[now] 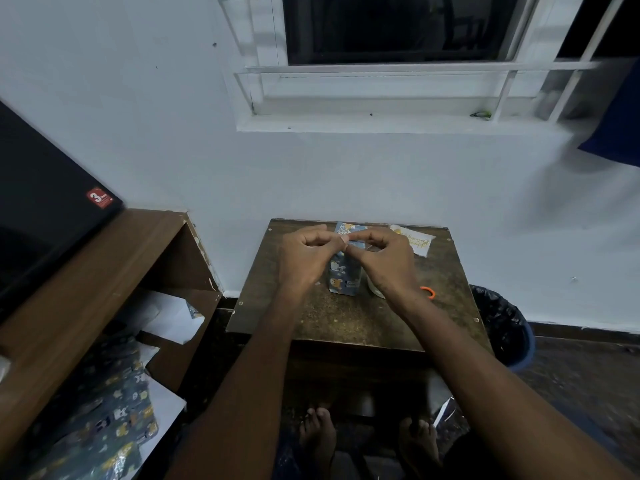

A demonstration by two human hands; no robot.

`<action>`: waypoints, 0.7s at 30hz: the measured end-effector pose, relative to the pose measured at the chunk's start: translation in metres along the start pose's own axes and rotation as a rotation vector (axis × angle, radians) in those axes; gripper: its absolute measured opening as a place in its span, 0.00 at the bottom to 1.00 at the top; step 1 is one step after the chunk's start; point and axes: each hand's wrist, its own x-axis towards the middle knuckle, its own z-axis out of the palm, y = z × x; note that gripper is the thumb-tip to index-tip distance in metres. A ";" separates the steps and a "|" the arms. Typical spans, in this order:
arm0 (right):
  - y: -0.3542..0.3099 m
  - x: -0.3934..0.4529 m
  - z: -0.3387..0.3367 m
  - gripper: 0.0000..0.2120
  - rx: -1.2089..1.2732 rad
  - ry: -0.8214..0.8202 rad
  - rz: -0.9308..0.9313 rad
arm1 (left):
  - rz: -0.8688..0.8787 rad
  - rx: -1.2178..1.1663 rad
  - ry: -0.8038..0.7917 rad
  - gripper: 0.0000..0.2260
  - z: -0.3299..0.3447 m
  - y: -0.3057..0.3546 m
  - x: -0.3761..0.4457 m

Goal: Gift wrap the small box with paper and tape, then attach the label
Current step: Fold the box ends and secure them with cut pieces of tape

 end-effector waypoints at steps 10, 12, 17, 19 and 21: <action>-0.004 0.000 -0.004 0.04 0.042 -0.020 0.024 | -0.068 -0.082 0.101 0.06 0.013 -0.002 0.000; -0.004 0.000 -0.004 0.04 0.040 -0.018 0.027 | -0.080 -0.089 0.133 0.08 0.017 -0.001 -0.003; -0.001 0.000 -0.004 0.04 0.057 -0.018 0.042 | -0.192 -0.220 0.162 0.20 0.025 0.000 -0.004; 0.001 0.001 -0.004 0.05 0.025 -0.026 0.032 | -0.278 -0.283 0.173 0.18 0.025 0.000 -0.002; 0.003 0.002 -0.003 0.06 -0.015 -0.039 0.025 | -0.327 -0.307 0.180 0.12 0.026 0.000 -0.002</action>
